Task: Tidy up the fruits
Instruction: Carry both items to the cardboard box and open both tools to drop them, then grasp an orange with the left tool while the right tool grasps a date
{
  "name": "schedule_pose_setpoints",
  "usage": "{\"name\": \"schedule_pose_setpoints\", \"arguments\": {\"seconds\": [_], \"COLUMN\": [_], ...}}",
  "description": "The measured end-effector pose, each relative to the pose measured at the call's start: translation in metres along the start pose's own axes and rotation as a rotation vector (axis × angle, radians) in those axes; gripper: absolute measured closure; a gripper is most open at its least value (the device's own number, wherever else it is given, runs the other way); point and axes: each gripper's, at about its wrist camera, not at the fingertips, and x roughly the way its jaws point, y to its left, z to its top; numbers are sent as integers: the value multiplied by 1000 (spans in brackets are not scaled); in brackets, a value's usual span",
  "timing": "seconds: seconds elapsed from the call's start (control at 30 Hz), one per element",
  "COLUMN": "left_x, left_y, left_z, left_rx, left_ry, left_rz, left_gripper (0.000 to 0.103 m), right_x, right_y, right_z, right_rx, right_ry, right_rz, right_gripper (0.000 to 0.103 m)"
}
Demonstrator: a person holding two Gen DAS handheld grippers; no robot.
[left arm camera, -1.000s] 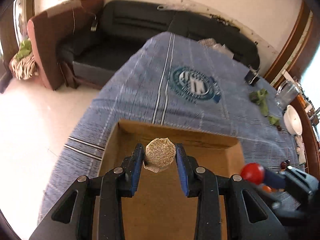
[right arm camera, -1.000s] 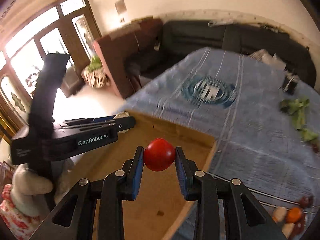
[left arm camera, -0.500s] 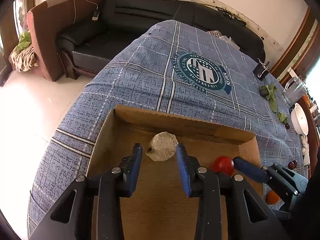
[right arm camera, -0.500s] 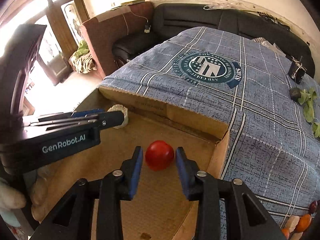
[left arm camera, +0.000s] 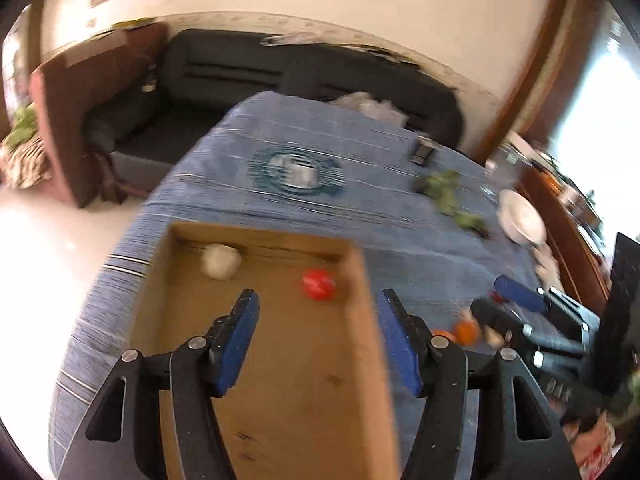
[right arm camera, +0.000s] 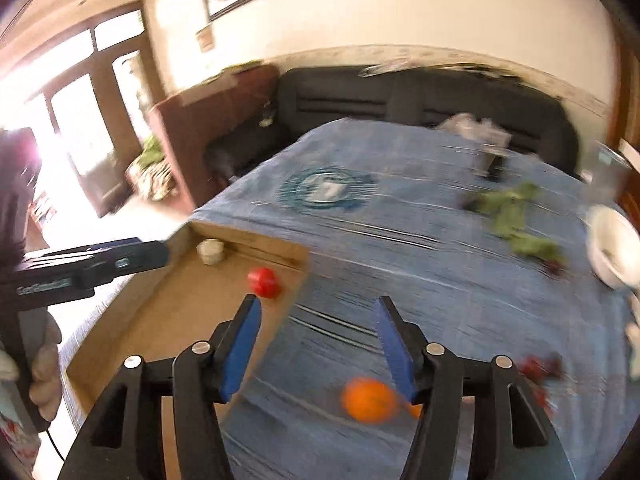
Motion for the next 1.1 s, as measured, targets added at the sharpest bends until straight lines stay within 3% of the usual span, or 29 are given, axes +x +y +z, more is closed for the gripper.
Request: {"name": "schedule_pose_setpoints", "arguments": {"seconds": [0.17,0.37,0.53,0.8,0.87,0.93,1.1], "left_x": [11,60,98,128,134,135,136], "left_y": [-59,-113,-130,-120,-123,-128,-128], "left_z": [-25,-53,-63,-59,-59,-61,-63], "left_rx": [76,131,167,107,120,154,147], "left_ry": [37,135,195,234,254,248,238], "left_rz": [-62,-89,-44,-37,-43,-28,-52], "left_gripper": [40,40,41,43,60,70,70], "right_x": [-52,-73,-60,-26,-18,-12,-14], "right_y": [-77,-142,-158,-171,-171,-172,-180], "right_z": [-41,-80,-94,-86,-85,-88,-92], "right_rx": [124,252,282,352,358,364,395], "right_ry": [-19,-7,20,38,54,66,59], "right_rz": [-104,-151,-130,-93,-83,-67,-37], "right_gripper": [37,37,37,45,49,52,55]}}
